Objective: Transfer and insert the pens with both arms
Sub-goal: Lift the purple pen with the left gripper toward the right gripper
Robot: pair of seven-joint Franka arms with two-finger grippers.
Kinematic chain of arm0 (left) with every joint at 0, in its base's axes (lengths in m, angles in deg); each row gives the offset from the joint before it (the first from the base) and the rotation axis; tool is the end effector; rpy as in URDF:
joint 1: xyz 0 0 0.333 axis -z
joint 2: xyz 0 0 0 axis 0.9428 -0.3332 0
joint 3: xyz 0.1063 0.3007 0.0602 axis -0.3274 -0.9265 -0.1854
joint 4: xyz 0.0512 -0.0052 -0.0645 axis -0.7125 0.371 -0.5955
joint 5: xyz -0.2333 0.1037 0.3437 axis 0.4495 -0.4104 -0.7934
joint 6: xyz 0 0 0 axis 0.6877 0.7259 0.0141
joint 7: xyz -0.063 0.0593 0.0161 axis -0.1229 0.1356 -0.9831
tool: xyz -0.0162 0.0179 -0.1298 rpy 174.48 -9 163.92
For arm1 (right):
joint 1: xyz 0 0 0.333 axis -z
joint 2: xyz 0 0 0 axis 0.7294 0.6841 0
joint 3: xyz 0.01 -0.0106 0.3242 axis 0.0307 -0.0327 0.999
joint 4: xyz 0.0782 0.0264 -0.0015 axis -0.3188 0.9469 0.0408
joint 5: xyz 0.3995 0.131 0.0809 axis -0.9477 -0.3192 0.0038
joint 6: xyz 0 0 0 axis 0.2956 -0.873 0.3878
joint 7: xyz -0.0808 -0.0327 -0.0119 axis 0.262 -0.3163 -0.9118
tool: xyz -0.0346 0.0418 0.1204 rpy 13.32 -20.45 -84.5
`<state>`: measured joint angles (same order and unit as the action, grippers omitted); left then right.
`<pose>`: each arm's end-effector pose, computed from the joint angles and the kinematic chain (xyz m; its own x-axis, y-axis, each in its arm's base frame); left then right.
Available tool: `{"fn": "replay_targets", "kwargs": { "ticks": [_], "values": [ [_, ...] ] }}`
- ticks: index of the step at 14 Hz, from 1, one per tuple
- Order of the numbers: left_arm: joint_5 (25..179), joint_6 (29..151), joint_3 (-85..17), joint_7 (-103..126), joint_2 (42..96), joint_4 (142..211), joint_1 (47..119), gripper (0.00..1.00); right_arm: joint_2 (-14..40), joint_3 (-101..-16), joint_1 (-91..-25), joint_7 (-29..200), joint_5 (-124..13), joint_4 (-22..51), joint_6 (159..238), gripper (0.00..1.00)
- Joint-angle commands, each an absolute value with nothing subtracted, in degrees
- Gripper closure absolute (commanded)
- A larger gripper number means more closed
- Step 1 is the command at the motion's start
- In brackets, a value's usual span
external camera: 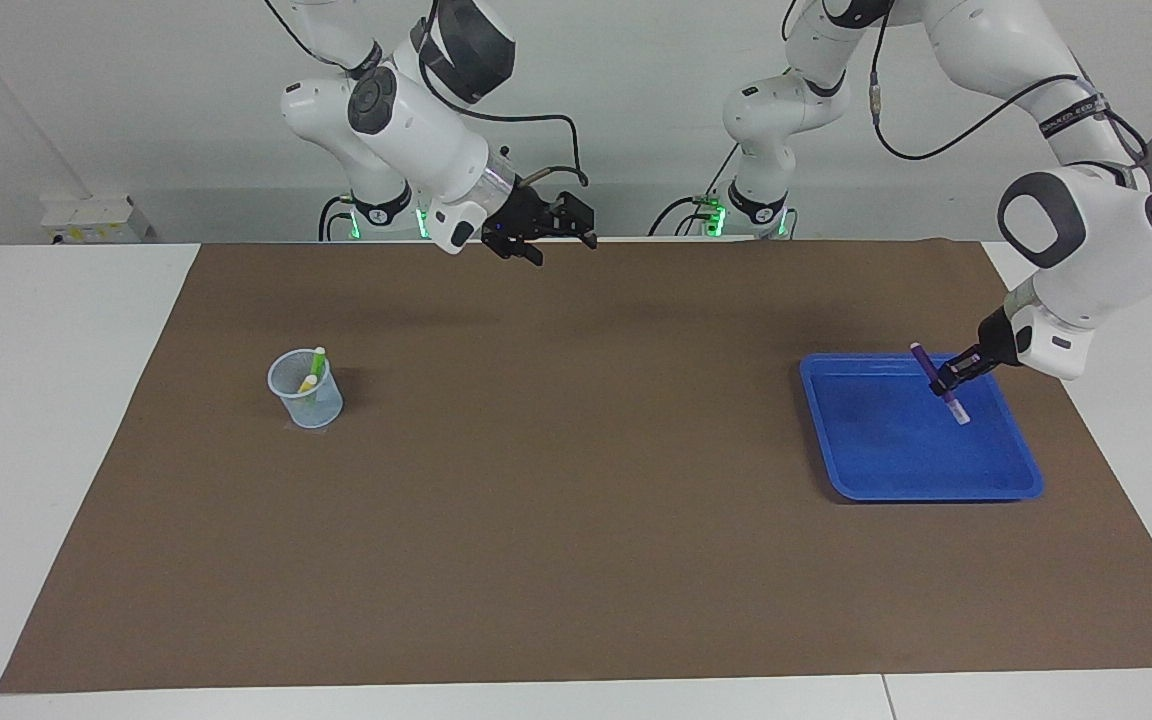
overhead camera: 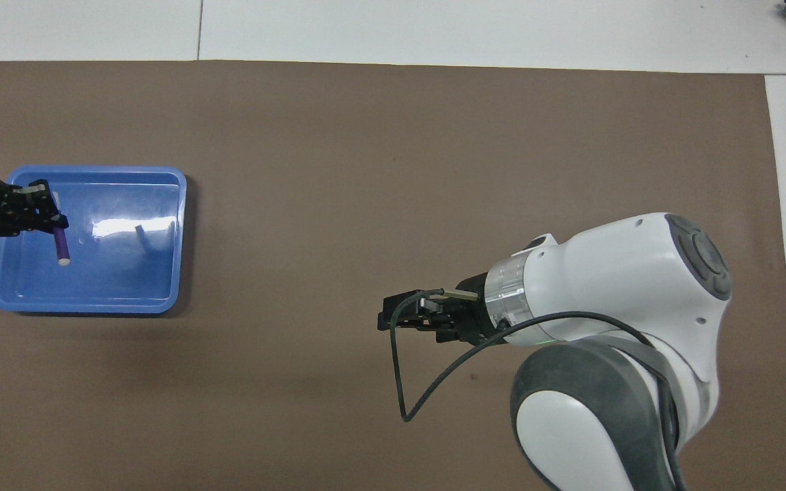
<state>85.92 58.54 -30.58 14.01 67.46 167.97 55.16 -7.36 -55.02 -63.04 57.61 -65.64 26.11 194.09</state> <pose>0.6372 0.0842 0.4140 0.9046 0.4037 -0.1366 0.4214 -0.8953 0.1444 0.4905 0.3120 0.4833 0.9668 -0.0734 -0.2446 -0.1998 -0.8139 -0.5456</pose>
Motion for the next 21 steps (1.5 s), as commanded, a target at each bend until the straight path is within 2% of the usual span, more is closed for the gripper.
{"fn": "replay_targets", "kwargs": {
  "ticks": [1, 5, 8, 10, 12, 18, 21],
  "values": [
    [90.71, 55.19, -30.19, 2.21, 71.13, 168.46, 56.12, 1.0, -8.2, -54.65, -63.01, 56.85, -64.54, 26.78, 195.06, 0.0],
    [98.45, 54.31, -30.19, -15.46, 75.0, 170.13, 57.0, 1.0, -8.02, -54.22, -63.18, 46.94, -66.98, 26.61, 196.46, 0.0],
    [106.26, 56.05, -30.19, -26.37, 81.48, 177.84, 57.97, 1.0, -7.76, -53.95, -64.14, 39.91, -70.94, 26.61, 199.62, 0.0],
    [109.7, 58.78, -30.19, -33.05, 85.71, 183.21, 59.54, 1.0, -7.41, -53.95, -67.12, 34.47, -73.75, 26.61, 206.01, 0.0],
    [111.12, 58.96, -30.27, -39.72, 88.27, 185.42, 62.87, 1.0, -6.88, -53.95, -70.2, 29.27, -74.99, 26.43, 211.65, 0.0],
    [111.3, 59.05, -30.19, -59.08, 91.53, 187.97, 70.09, 1.0, -5.04, -53.86, -80.92, 28.2, -75.35, 23.62, 227.64, 0.0],
    [111.3, 58.79, -30.19, -62.88, 93.11, 189.03, 73.33, 1.0, -4.86, -53.86, -82.6, 30.03, -75.0, 23.53, 231.09, 0.0]
  ]
}}
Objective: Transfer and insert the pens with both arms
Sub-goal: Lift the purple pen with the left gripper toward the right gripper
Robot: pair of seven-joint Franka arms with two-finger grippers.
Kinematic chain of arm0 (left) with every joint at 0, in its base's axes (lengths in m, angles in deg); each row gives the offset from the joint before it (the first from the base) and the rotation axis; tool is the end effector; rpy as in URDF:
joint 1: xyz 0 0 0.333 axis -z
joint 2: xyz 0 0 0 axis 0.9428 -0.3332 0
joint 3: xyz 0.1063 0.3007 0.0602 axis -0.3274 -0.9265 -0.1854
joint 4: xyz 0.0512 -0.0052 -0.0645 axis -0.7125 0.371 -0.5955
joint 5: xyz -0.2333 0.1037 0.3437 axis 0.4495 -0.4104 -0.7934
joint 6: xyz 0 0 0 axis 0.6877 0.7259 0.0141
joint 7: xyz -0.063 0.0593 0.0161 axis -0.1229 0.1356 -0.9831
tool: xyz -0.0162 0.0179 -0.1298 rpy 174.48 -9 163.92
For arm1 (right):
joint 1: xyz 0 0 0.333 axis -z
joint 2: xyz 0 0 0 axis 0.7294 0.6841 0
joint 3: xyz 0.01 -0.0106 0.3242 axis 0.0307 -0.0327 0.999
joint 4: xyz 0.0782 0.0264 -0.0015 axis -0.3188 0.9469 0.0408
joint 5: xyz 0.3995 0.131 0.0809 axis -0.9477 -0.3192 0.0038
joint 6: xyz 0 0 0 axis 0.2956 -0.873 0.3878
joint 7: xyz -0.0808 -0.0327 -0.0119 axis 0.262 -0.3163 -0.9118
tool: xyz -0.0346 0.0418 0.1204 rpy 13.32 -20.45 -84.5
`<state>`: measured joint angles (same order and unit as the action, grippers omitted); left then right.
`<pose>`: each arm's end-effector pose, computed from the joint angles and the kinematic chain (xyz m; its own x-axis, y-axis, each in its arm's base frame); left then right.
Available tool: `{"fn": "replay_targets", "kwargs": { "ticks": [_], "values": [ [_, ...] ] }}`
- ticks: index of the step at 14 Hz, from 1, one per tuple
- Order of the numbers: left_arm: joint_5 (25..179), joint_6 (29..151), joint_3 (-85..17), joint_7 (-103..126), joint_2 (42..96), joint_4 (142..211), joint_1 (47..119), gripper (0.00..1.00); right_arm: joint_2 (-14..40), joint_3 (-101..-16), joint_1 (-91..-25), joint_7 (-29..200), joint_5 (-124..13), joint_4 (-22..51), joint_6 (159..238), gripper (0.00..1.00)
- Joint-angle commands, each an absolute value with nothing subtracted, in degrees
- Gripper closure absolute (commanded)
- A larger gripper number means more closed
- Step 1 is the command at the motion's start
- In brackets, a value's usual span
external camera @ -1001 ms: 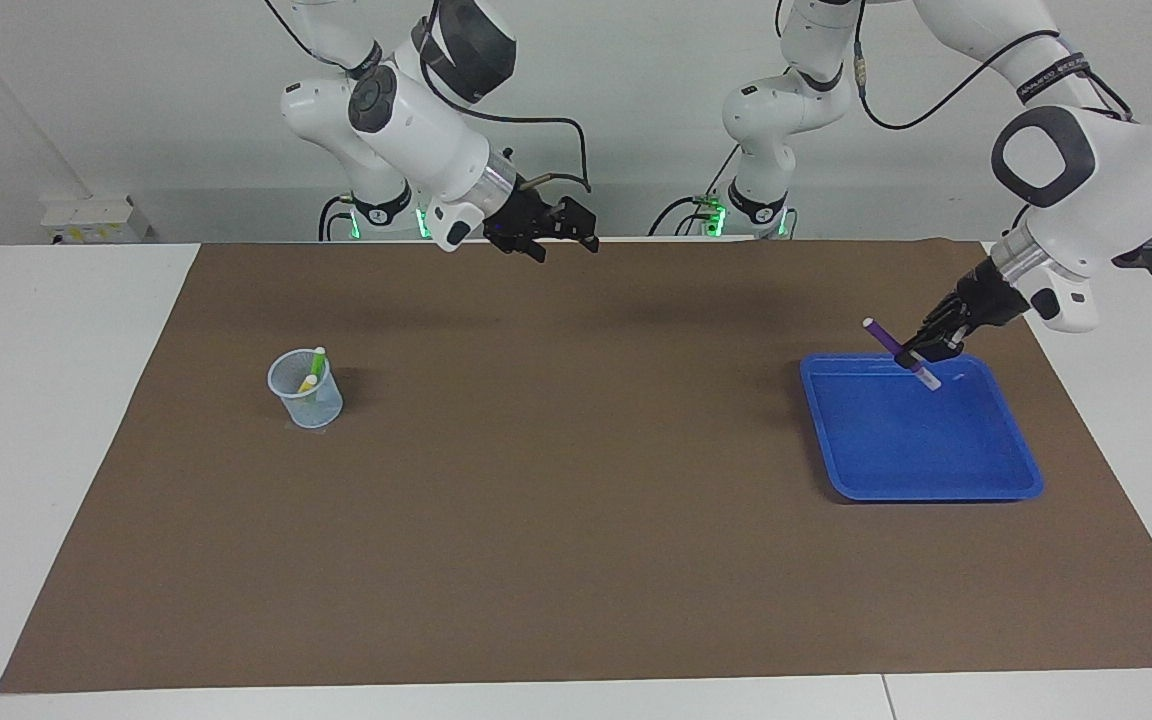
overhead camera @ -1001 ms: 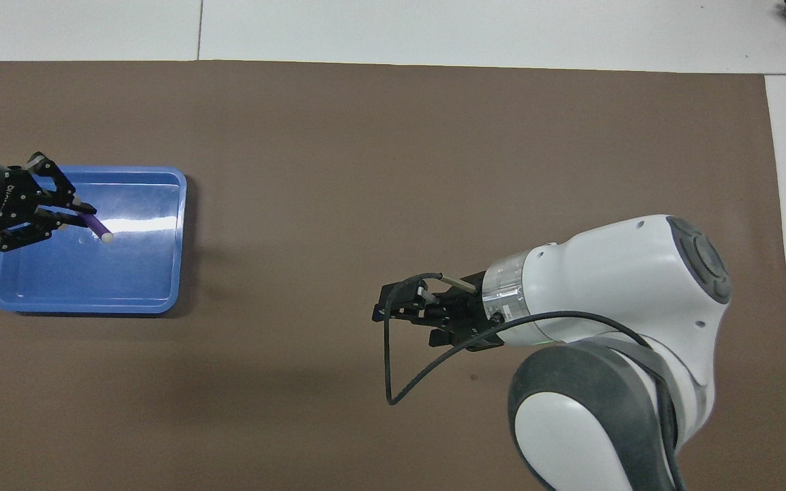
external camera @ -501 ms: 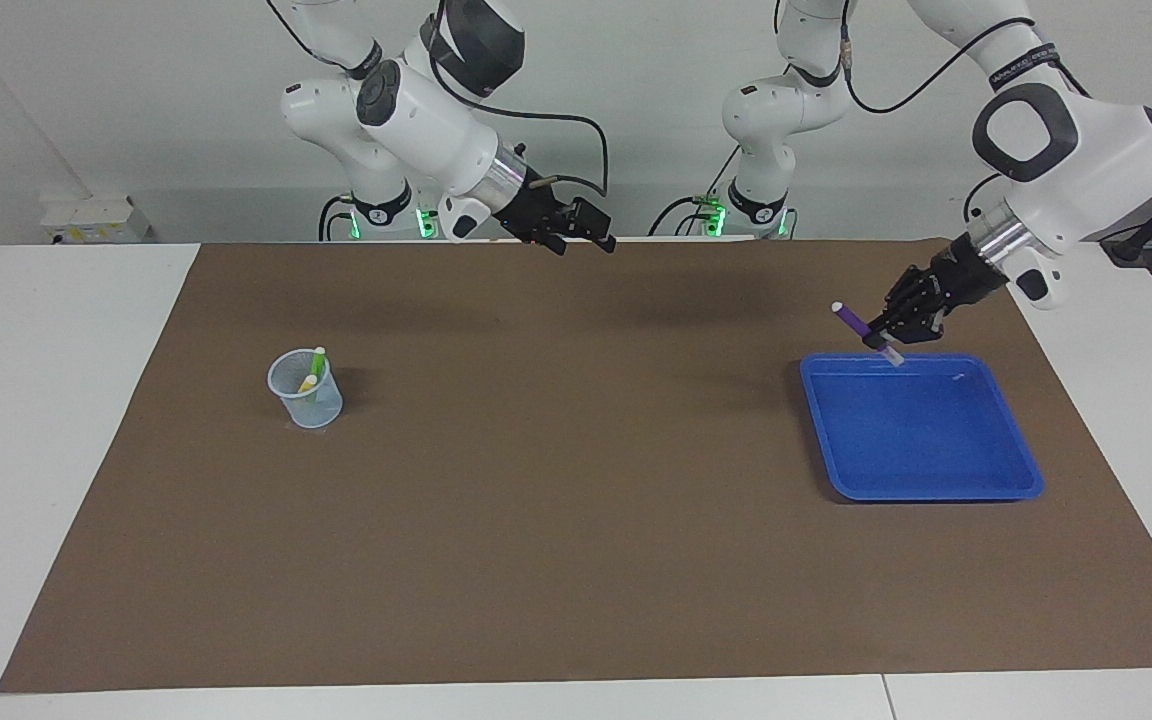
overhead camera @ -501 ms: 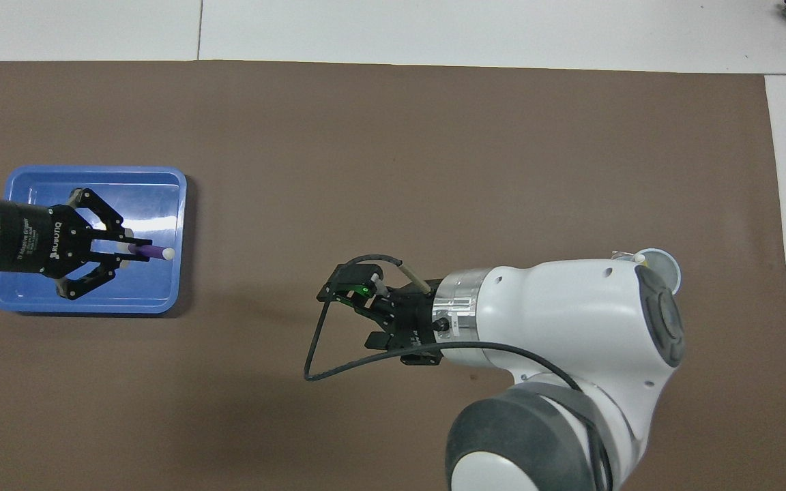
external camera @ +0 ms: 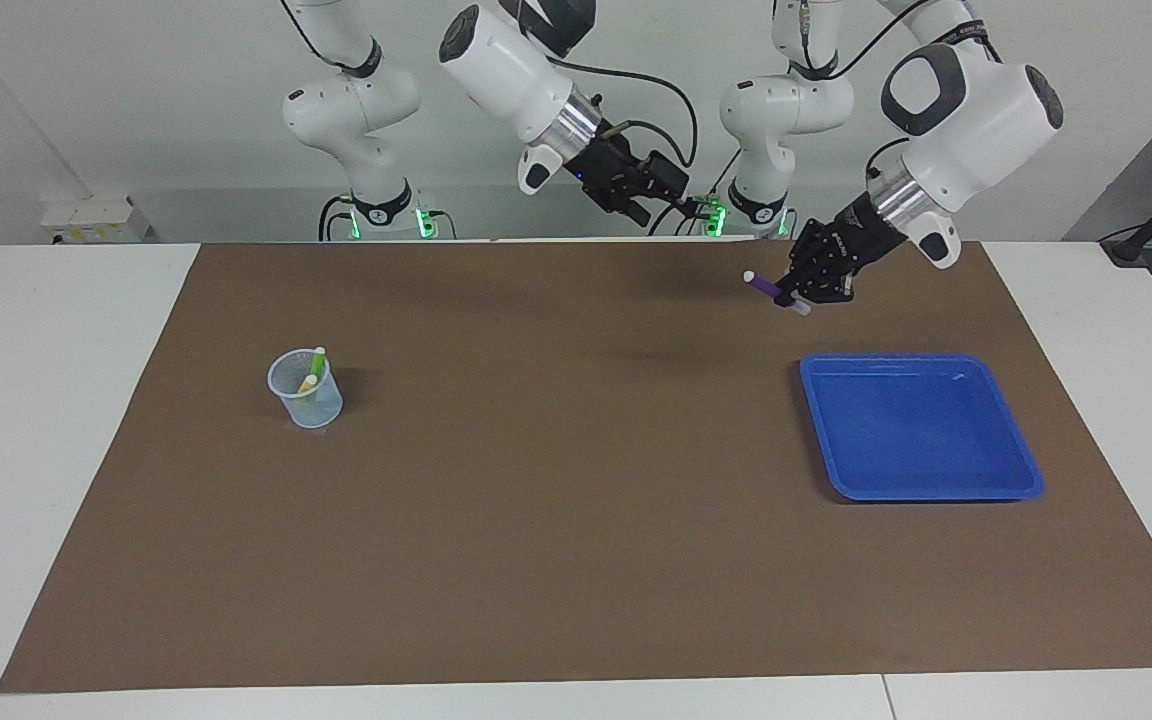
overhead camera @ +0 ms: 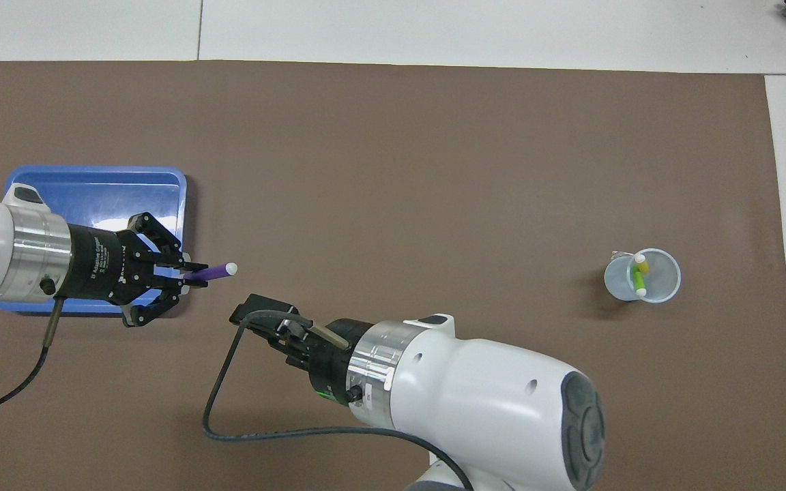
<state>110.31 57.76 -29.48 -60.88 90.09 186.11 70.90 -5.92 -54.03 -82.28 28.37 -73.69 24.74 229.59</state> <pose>0.5209 -0.1355 0.4974 -0.0092 0.8616 -0.5074 0.9983 -0.0214 -0.0545 0.4359 0.4628 0.5387 0.8448 -0.4457 -0.2960 -0.5045 -0.4795 -0.7180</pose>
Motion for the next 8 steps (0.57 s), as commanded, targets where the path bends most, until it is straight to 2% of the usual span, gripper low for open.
{"fn": "replay_targets", "kwargs": {
  "ticks": [1, 3, 5, 8],
  "values": [
    [111.3, 58.79, -30.19, -62.61, 93.29, 189.38, 74.83, 1.0, -4.86, -53.95, -82.69, 33.09, -74.65, 23.62, 231.1, 0.0],
    [111.3, 58.44, -30.19, -62.44, 93.37, 189.38, 76.16, 1.0, -3.46, -53.86, -82.61, 37.24, -75.08, 23.62, 231.53, 0.0],
    [111.3, 57.22, -30.19, -62.61, 93.99, 189.38, 76.6, 1.0, -0.39, -53.69, -82.78, 37.43, -75.08, 23.35, 237.66, 0.02],
    [111.47, 56.24, -30.19, -62.35, 94.17, 189.29, 76.08, 1.0, 0.94, -53.25, -81.56, 46.02, -75.52, 23.27, 236.38, 0.03]
  ]
}}
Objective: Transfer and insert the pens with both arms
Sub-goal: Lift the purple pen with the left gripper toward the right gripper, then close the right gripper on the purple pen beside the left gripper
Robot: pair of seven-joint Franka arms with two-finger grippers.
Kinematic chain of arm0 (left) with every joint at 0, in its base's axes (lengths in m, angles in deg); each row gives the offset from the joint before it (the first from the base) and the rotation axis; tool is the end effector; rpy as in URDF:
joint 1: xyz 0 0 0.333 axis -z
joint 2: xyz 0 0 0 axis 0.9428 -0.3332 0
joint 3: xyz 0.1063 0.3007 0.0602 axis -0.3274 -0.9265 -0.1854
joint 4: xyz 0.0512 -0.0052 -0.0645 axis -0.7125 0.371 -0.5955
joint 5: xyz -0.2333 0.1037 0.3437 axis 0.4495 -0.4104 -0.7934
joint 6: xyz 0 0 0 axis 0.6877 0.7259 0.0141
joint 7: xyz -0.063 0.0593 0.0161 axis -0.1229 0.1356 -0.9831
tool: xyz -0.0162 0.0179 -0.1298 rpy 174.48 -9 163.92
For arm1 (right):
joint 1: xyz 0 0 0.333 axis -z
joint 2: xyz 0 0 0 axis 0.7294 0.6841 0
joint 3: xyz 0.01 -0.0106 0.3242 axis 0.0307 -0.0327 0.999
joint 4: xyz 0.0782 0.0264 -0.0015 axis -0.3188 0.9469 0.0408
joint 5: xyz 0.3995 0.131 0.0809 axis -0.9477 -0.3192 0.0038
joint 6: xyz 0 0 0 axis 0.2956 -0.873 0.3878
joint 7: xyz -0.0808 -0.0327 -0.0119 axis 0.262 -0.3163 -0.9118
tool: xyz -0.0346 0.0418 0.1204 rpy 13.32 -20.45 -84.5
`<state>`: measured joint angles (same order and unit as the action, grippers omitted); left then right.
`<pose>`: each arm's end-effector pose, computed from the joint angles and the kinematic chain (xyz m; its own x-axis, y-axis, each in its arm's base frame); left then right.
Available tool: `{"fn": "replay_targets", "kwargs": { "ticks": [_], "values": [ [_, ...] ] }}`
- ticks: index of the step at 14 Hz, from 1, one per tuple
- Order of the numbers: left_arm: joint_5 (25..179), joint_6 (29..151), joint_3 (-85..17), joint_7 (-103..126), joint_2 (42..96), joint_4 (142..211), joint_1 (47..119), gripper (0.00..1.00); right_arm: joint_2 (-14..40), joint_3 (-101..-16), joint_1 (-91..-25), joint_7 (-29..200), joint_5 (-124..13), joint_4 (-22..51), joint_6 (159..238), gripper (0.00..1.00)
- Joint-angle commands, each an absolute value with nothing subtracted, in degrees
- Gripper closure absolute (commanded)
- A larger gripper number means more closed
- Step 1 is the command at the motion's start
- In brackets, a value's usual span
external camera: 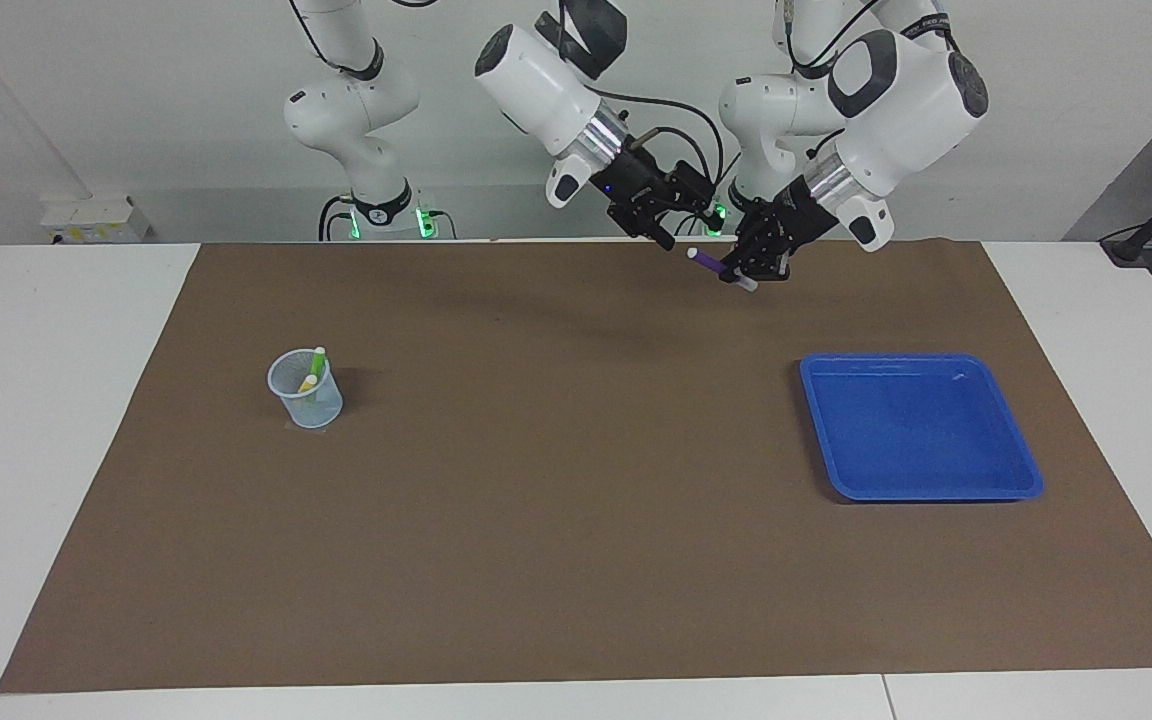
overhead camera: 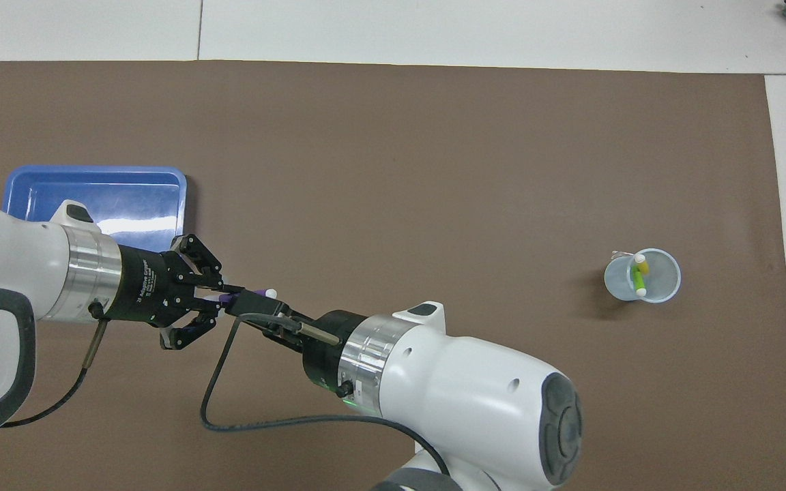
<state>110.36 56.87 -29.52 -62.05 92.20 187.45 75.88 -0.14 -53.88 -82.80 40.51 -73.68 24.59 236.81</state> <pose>0.4953 -0.1786 0.5034 0.0508 0.8616 -0.5051 0.9932 -0.0965 -0.0647 0.4588 0.4714 0.4889 0.9049 -0.4064 -0.1266 -0.3540 -0.5535 -0.7539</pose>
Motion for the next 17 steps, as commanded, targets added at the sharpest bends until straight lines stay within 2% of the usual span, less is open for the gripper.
{"fn": "replay_targets", "kwargs": {
  "ticks": [1, 4, 5, 11, 13, 17],
  "values": [
    [111.73, 56.24, -30.27, -62.35, 94.25, 189.38, 75.99, 1.0, 0.94, -53.25, -81.38, 46.13, -77.44, 23.27, 236.29, 0.05],
    [112.26, 56.15, -30.27, -62.35, 94.25, 189.56, 75.9, 1.0, 0.94, -53.33, -81.72, 46.13, -80.18, 22.74, 236.37, 0.1],
    [112.26, 55.89, -30.27, -62.35, 94.25, 189.47, 75.9, 1.0, 0.94, -53.25, -81.73, 46.04, -80.18, 22.74, 236.37, 0.15],
    [113.14, 54.57, -31.06, -62.09, 94.34, 189.47, 75.63, 1.0, 0.94, -53.34, -81.81, 46.31, -80.35, 22.83, 236.55, 0.6],
    [113.23, 54.48, -31.06, -62.08, 94.43, 189.38, 75.63, 1.0, 0.94, -53.34, -81.55, 46.3, -80.36, 22.83, 236.64, 0.65],
    [113.75, 54.48, -31.06, -62.08, 94.43, 189.47, 75.55, 1.0, 0.94, -53.34, -81.46, 46.22, -80.36, 22.91, 236.64, 0.66]
  ]
}}
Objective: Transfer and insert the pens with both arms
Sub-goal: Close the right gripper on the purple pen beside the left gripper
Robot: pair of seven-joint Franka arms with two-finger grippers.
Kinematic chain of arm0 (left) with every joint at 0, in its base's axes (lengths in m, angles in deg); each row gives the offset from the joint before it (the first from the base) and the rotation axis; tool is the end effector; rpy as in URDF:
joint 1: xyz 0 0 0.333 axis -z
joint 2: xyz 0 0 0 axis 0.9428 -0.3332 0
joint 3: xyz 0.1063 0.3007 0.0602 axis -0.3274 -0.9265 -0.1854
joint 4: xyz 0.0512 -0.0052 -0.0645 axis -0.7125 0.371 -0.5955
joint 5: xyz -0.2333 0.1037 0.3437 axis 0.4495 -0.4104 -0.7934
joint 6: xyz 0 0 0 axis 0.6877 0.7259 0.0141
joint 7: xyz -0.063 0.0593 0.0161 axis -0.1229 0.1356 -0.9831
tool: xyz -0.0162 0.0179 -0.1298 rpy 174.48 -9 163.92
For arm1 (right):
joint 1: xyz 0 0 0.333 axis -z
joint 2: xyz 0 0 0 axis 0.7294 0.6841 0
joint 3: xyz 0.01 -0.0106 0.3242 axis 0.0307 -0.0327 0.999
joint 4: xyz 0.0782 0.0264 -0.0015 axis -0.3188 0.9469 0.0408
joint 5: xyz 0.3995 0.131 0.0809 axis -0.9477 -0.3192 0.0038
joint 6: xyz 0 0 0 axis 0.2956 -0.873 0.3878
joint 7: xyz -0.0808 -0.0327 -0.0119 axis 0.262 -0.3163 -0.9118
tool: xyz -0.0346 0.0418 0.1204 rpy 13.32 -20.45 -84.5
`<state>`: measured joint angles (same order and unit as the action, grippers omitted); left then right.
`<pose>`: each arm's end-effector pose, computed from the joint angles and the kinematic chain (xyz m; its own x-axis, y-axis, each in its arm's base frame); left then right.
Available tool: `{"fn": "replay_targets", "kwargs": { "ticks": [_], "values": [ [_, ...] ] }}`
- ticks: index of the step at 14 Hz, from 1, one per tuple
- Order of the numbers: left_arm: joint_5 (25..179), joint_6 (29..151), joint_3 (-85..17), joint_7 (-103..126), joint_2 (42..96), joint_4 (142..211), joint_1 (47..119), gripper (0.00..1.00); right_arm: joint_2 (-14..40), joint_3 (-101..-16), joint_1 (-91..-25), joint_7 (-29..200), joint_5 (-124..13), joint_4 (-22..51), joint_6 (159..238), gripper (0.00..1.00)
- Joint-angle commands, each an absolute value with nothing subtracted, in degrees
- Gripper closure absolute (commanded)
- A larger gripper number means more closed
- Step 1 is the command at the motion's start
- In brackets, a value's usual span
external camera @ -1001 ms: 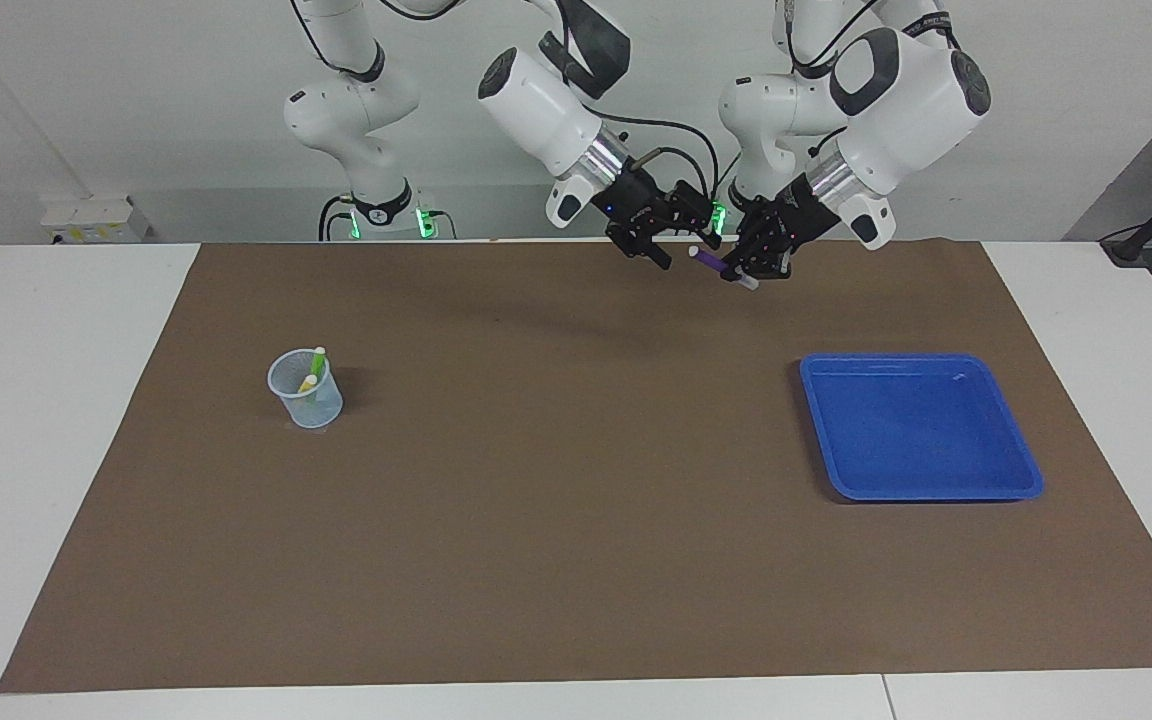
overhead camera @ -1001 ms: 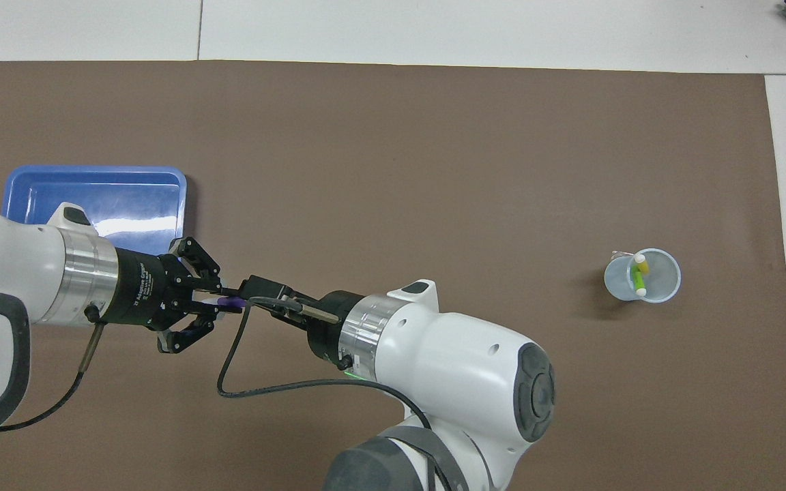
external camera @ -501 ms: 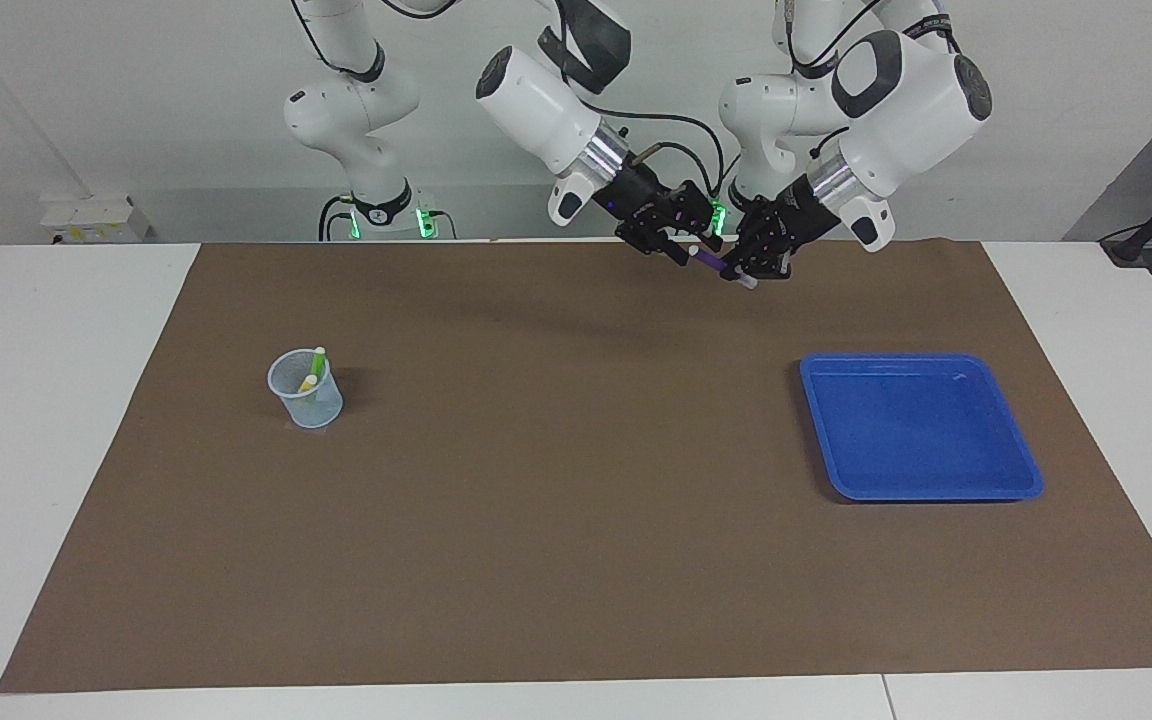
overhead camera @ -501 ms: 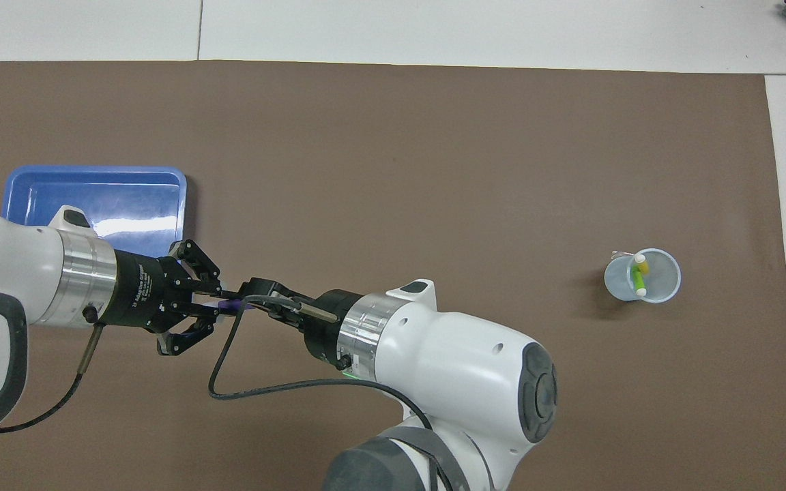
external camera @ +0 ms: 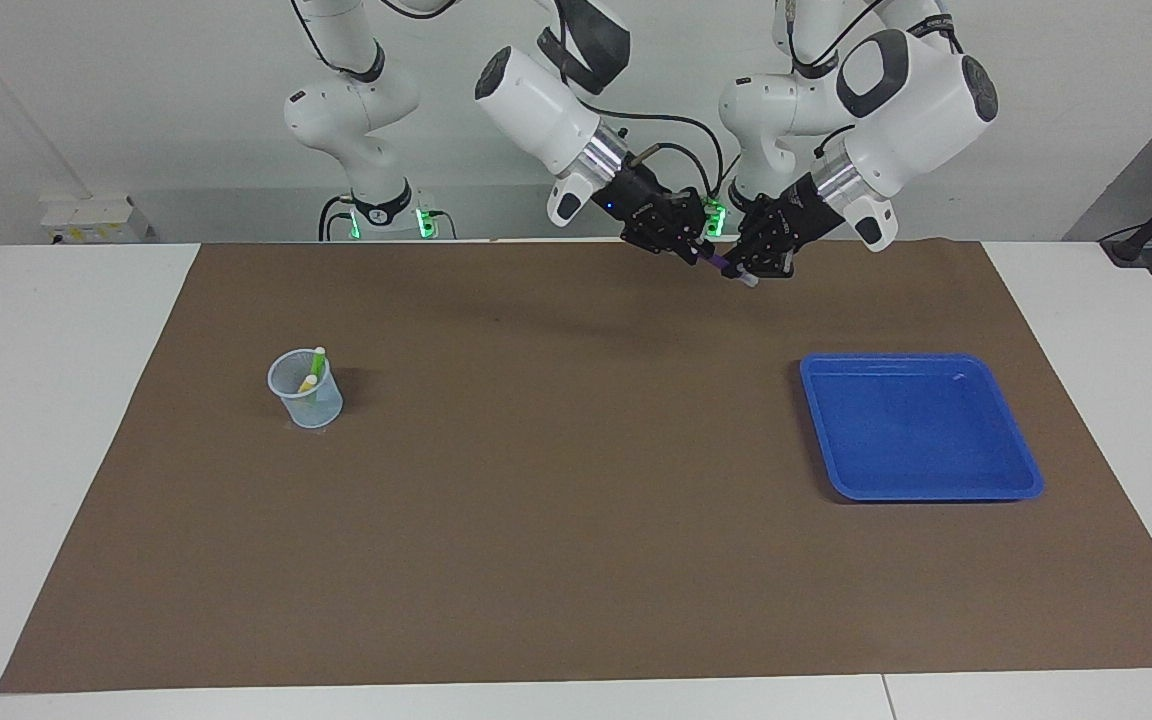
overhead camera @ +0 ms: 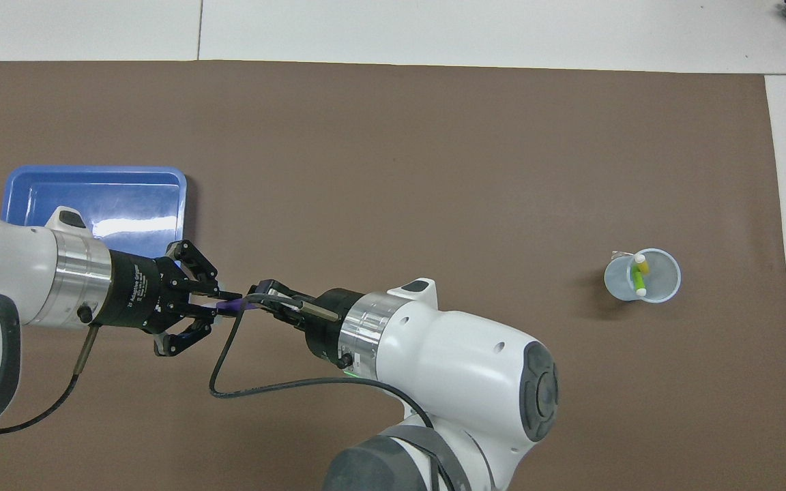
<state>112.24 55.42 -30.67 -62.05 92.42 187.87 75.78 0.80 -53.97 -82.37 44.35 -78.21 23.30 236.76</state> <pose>0.4937 -0.1708 0.5024 0.0189 0.8447 -0.5348 0.9923 -0.0813 -0.0933 0.4681 0.4701 0.4894 0.9043 -0.4021 -0.1436 -0.3557 -0.5235 -0.7742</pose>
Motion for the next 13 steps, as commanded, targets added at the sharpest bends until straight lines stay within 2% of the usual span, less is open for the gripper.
{"fn": "replay_targets", "kwargs": {
  "ticks": [1, 4, 8, 13],
  "values": [
    [113.93, 54.48, -31.06, -62.08, 94.43, 189.47, 75.55, 1.0, 0.94, -53.34, -81.46, 46.22, -80.36, 22.91, 236.64, 0.66],
    [113.93, 54.13, -31.06, -62.08, 94.43, 189.47, 75.11, 1.0, 0.94, -53.34, -81.46, 46.22, -80.36, 22.91, 236.64, 0.76],
    [113.93, 53.95, -31.06, -62.08, 94.43, 189.38, 75.11, 1.0, 0.94, -53.34, -81.2, 46.22, -80.44, 22.91, 236.64, 1.0],
    [113.94, 53.34, -31.06, -61.65, 94.43, 189.21, 75.19, 1.0, 0.94, -53.34, -81.11, 46.74, -83.61, 22.83, 236.72, 1.0]
  ]
}}
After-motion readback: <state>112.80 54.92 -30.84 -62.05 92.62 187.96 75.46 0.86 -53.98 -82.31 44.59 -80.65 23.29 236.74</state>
